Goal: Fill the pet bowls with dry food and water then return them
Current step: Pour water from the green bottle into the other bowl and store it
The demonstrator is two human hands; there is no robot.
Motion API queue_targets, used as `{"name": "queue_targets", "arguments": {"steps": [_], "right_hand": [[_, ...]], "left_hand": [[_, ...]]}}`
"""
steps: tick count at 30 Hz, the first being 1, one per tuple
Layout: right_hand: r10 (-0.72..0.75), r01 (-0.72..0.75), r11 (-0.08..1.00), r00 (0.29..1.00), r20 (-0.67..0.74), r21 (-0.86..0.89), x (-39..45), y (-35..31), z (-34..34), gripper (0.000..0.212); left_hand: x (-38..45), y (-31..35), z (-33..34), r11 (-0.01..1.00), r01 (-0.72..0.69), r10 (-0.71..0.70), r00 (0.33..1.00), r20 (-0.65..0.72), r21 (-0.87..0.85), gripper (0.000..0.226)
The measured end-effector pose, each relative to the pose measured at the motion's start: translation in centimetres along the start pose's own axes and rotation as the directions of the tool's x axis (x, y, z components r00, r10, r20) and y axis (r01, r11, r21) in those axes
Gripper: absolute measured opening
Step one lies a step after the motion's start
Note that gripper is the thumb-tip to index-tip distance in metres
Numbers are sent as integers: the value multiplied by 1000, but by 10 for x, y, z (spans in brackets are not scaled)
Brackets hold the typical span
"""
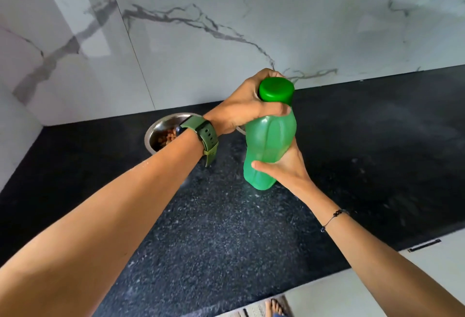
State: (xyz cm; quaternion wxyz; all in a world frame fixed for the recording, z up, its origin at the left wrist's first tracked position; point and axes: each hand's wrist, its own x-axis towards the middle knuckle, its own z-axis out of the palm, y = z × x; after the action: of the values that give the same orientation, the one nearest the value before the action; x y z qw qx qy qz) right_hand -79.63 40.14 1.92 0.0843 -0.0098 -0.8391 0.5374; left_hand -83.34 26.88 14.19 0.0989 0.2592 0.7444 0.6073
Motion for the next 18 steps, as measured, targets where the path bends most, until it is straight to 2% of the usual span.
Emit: {"name": "queue_targets", "arguments": {"steps": [4, 6, 8, 10, 11, 13, 15, 16, 18], "right_hand": [[-12, 13, 1000, 1000, -27, 19, 0, 2, 6, 83], [-9, 13, 999, 996, -90, 45, -2, 4, 13, 78], [18, -6, 996, 992, -129, 90, -4, 7, 19, 76], [32, -20, 995, 993, -114, 99, -3, 10, 20, 78], [26, -19, 997, 995, -95, 78, -2, 12, 19, 80], [-2, 5, 999, 998, -64, 48, 1, 13, 15, 87], [-44, 47, 998, 998, -51, 53, 3, 13, 13, 91], [-59, 61, 997, 997, -48, 55, 3, 13, 12, 93], [-66, 70, 995, 997, -50, 66, 3, 13, 12, 94]], "left_hand": [[5, -4, 15, 999, 34, -36, 971, -237, -14, 49], [8, -1, 28, 997, 74, -55, 909, -413, 31, 47], [7, 1, 46, 984, 96, 7, 823, -568, 151, 48], [2, -2, 60, 974, 94, 55, 780, -623, 204, 52], [-1, -4, 62, 986, 75, 34, 791, -611, 151, 51], [-9, -5, 53, 988, -37, -48, 847, -530, -149, 43], [-13, -8, 36, 844, -181, -91, 879, -468, -504, 27], [-14, -11, 29, 766, -229, -99, 881, -463, -600, 21], [-16, -15, 22, 700, -261, -117, 876, -468, -665, 17]]}}
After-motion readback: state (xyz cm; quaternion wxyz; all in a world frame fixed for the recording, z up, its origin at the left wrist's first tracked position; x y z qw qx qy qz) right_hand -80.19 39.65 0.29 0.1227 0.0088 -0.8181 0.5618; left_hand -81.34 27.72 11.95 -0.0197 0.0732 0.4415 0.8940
